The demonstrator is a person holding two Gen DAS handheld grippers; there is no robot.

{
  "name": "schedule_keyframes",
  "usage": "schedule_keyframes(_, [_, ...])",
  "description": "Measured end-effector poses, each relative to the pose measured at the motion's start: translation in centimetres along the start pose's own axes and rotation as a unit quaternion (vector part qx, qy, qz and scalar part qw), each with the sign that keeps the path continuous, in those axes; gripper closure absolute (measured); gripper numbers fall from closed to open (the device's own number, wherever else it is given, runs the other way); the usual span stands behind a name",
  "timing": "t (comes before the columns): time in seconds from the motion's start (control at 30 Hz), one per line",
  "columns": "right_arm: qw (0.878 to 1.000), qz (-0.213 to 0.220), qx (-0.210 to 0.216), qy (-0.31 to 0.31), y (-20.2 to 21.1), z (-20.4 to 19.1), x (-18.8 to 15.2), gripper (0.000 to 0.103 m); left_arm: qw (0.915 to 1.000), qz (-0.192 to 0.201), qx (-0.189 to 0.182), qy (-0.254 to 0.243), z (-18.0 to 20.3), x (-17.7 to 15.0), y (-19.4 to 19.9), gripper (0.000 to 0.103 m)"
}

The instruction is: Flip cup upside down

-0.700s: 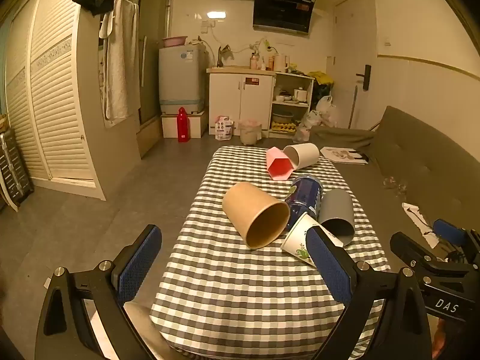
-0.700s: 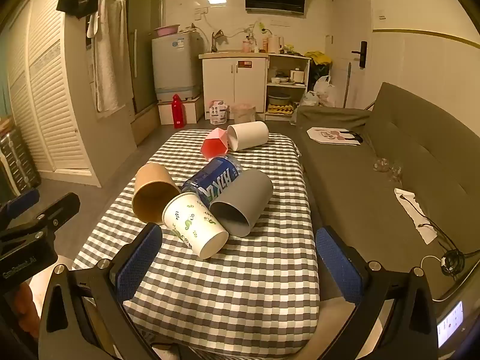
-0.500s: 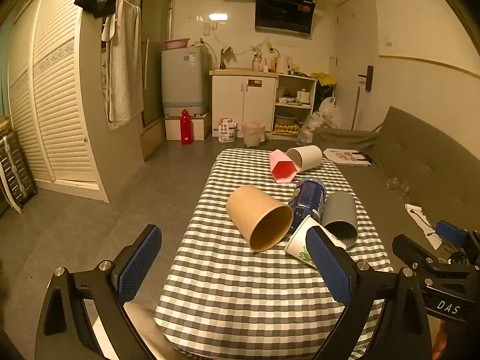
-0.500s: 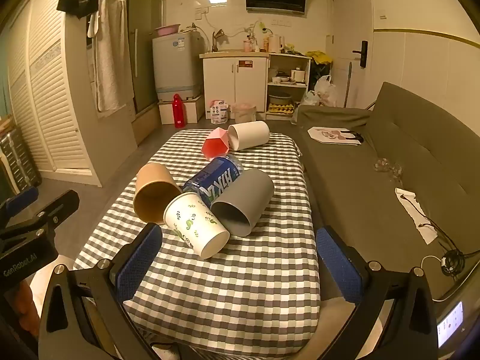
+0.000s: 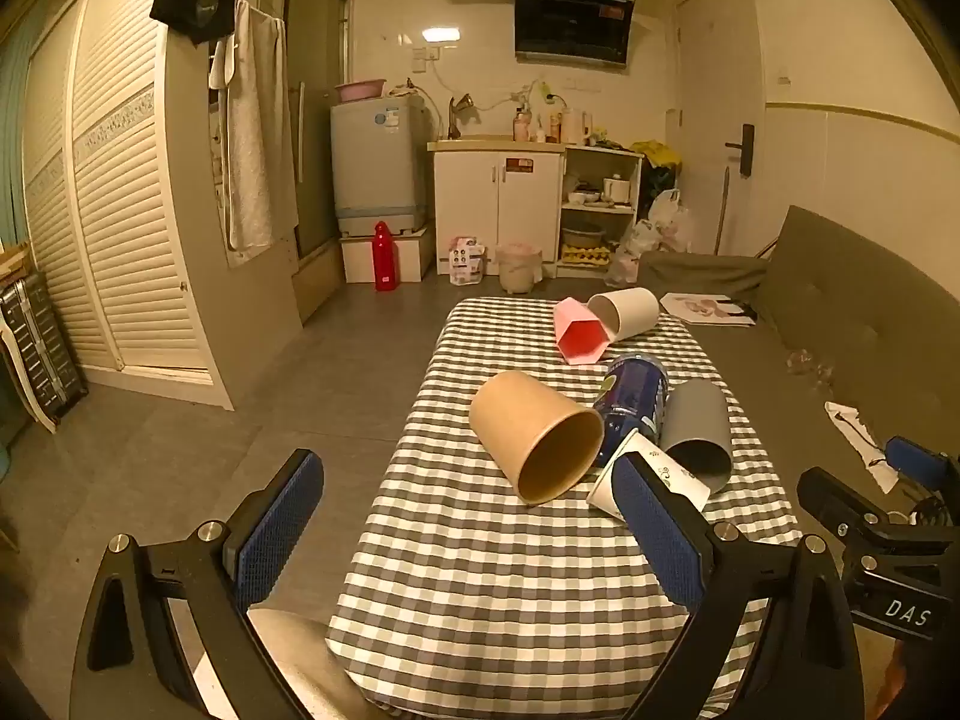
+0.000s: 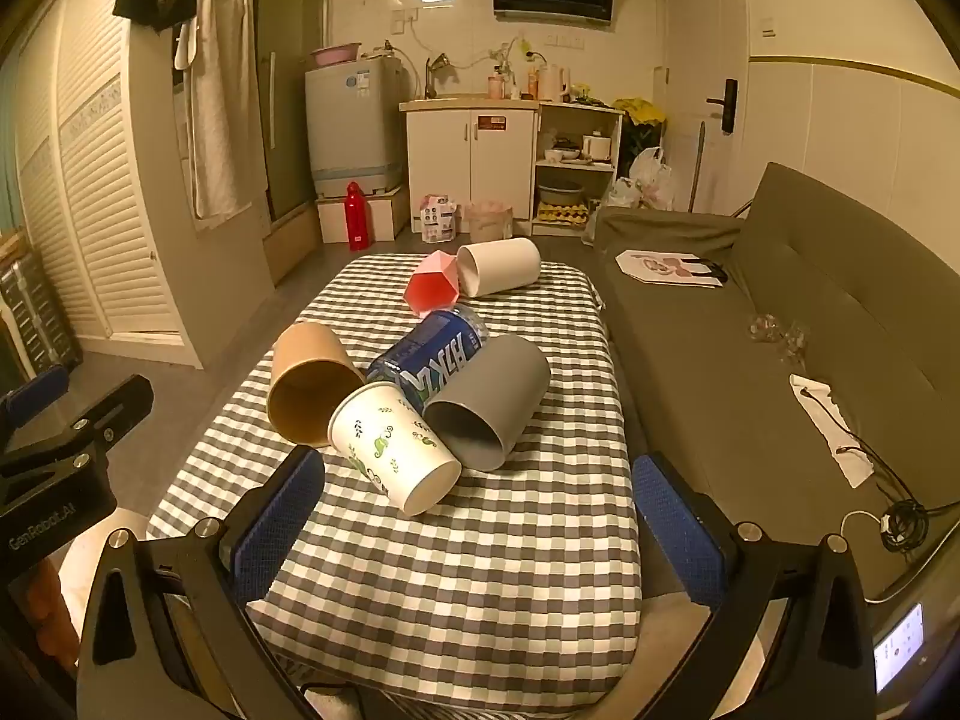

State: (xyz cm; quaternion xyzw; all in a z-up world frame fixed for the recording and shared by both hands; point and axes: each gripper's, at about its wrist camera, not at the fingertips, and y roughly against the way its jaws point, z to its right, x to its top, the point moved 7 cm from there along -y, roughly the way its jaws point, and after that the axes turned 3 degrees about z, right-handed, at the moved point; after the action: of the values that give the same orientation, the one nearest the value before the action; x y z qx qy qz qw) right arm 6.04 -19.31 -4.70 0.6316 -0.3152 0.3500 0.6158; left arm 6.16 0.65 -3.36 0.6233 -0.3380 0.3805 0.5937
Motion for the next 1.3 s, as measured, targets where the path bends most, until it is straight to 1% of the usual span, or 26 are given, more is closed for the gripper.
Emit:
schedule_keyframes(0.43, [1.000, -0.011, 0.000, 0.004, -0.4, -0.1, -0.2, 0.000, 1.0000, -0.005, 0.002, -0.006, 0.3, -0.8, -0.5, 0.004])
schedule_keyframes(1.3, [1.000, -0.024, -0.003, 0.013, -1.4, -0.8, -0.6, 0.000, 0.9998, -0.020, 0.001, -0.001, -0.4, -1.5, -1.3, 0.003])
